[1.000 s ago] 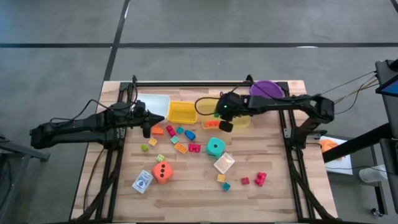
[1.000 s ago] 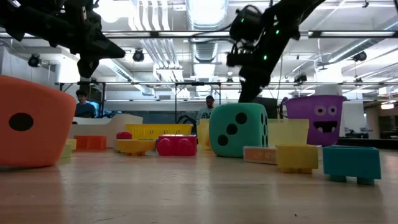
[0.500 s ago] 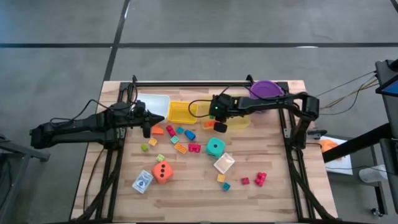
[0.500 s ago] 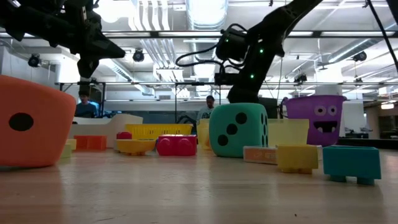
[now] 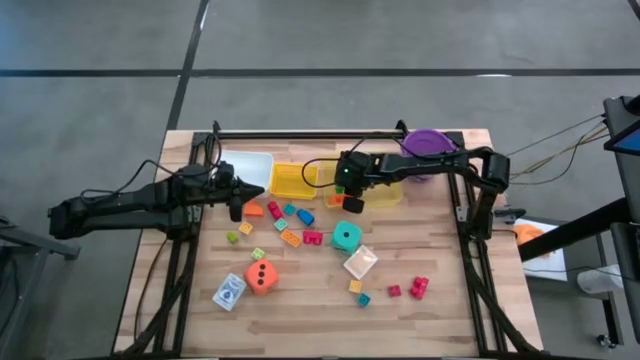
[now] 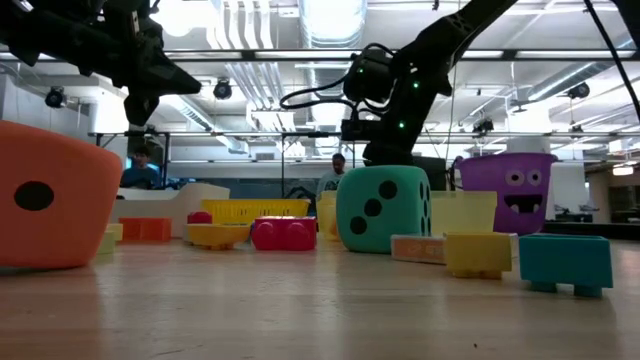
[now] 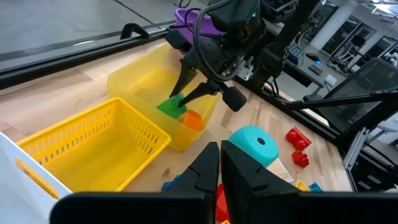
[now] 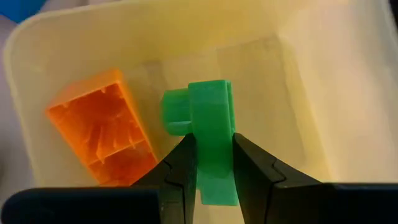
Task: Pick & Place Toys
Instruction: Put the dark green game piece into the yellow bin
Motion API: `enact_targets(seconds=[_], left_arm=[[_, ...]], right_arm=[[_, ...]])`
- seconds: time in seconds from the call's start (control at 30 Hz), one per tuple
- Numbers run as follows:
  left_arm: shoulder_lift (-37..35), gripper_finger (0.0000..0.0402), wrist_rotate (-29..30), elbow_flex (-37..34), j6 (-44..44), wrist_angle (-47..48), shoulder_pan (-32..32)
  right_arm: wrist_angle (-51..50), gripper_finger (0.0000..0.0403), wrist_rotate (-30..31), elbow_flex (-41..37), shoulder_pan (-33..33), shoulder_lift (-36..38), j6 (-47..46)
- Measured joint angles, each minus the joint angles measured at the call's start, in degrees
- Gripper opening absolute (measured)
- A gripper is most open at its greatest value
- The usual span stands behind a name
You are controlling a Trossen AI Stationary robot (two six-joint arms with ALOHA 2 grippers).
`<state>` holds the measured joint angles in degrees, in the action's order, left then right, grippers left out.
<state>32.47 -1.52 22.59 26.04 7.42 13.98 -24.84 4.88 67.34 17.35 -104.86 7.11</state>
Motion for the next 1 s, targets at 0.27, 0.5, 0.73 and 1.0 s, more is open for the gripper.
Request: enact_targets(seconds=[0.27,0.5,0.73,1.0], left_arm=[[0.0,0.0019,0.0,0.0,0.0,0.2,0.0],[0.0,0.0019,0.0,0.0,0.0,0.2,0.0],[0.0,0.0019,0.0,0.0,0.0,0.2,0.0],[0.0,0.0019,0.0,0.0,0.0,0.2,0.0]], right_arm=[[-3.1,0.0077,-1.1,-0.3,1.0,-0.2,0.8],[-6.1,0.0077,-2.3,-0.3,1.6,-1.1,1.8],[-6.2,0.0077,-2.4,-0.3,1.6,-1.2,2.1],[-6.4,0.0077,-2.5,-0.1,1.6,-1.3,2.3]])
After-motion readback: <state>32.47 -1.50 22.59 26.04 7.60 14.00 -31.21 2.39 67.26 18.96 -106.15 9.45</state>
